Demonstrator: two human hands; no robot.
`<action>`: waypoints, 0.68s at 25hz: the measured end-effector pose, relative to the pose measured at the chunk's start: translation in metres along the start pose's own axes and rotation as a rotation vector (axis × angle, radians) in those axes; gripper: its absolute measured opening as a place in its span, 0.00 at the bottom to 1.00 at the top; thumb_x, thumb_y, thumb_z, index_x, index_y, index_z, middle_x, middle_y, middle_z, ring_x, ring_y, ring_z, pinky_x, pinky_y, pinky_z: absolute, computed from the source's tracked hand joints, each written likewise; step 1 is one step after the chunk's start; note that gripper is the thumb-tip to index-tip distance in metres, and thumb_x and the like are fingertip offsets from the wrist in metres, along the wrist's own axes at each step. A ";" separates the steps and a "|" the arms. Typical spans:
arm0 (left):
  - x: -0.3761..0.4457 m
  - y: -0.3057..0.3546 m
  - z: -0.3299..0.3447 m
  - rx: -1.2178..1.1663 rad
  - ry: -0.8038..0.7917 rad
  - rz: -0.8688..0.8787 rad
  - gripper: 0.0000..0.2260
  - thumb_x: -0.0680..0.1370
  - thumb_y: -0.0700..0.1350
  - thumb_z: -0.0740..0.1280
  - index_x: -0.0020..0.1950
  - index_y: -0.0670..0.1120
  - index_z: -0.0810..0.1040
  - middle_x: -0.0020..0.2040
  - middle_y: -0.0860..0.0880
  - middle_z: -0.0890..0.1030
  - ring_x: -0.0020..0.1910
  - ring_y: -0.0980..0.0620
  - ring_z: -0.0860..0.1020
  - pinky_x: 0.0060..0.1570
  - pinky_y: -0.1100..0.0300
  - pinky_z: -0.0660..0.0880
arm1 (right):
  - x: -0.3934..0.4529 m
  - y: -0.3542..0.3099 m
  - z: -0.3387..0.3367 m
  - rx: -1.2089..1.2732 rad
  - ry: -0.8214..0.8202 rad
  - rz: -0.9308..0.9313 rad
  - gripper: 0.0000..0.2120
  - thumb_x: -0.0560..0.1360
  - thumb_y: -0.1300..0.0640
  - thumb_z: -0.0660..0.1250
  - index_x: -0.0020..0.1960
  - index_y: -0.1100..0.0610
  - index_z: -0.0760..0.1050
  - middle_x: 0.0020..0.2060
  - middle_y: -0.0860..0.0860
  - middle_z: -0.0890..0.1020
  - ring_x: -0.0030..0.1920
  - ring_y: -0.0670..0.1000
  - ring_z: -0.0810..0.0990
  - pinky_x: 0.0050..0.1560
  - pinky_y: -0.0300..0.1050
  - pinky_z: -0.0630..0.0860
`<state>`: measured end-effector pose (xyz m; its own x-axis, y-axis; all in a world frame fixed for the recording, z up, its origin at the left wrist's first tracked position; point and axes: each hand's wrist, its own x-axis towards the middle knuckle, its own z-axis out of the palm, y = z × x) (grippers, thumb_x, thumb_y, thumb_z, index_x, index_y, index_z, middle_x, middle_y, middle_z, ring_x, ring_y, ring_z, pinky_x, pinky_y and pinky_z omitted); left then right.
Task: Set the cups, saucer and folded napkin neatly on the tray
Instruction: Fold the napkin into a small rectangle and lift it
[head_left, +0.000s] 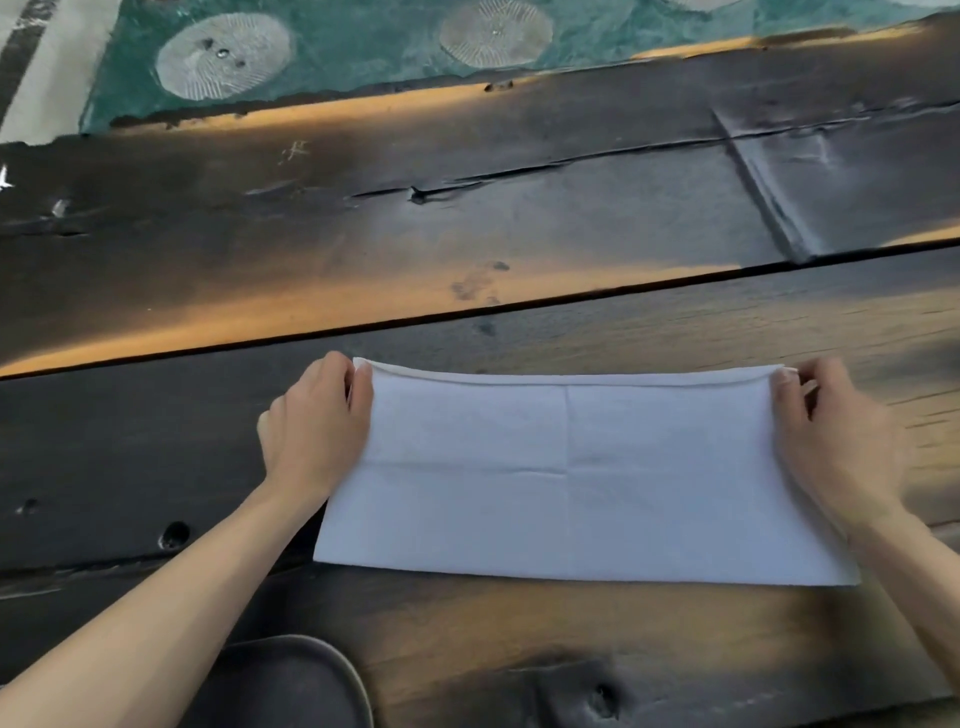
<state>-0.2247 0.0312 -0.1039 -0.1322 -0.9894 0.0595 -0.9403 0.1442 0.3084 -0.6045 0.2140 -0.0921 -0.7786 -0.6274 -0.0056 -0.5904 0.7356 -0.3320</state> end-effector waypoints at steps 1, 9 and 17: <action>0.000 -0.001 0.001 0.031 0.005 0.015 0.16 0.82 0.53 0.55 0.36 0.49 0.64 0.32 0.51 0.71 0.27 0.47 0.71 0.32 0.54 0.67 | -0.001 -0.001 0.001 -0.032 0.012 -0.005 0.12 0.81 0.41 0.54 0.46 0.48 0.65 0.32 0.54 0.73 0.35 0.58 0.69 0.38 0.51 0.64; -0.001 0.002 0.001 0.049 0.003 -0.010 0.11 0.81 0.54 0.57 0.43 0.49 0.64 0.35 0.51 0.73 0.30 0.47 0.72 0.33 0.52 0.66 | -0.005 -0.007 0.011 -0.062 0.086 -0.030 0.13 0.82 0.47 0.57 0.57 0.56 0.71 0.51 0.59 0.78 0.44 0.61 0.76 0.41 0.50 0.66; -0.092 0.097 0.002 -0.071 0.066 0.396 0.15 0.79 0.47 0.60 0.64 0.44 0.77 0.65 0.42 0.76 0.64 0.38 0.73 0.61 0.42 0.70 | -0.111 -0.069 0.011 0.018 0.036 -0.519 0.22 0.79 0.52 0.55 0.71 0.58 0.71 0.71 0.57 0.72 0.72 0.64 0.65 0.69 0.62 0.65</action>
<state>-0.3044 0.1358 -0.0810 -0.4576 -0.8542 0.2467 -0.7960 0.5173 0.3144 -0.4752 0.2300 -0.0785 -0.3909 -0.8991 0.1968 -0.8974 0.3248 -0.2986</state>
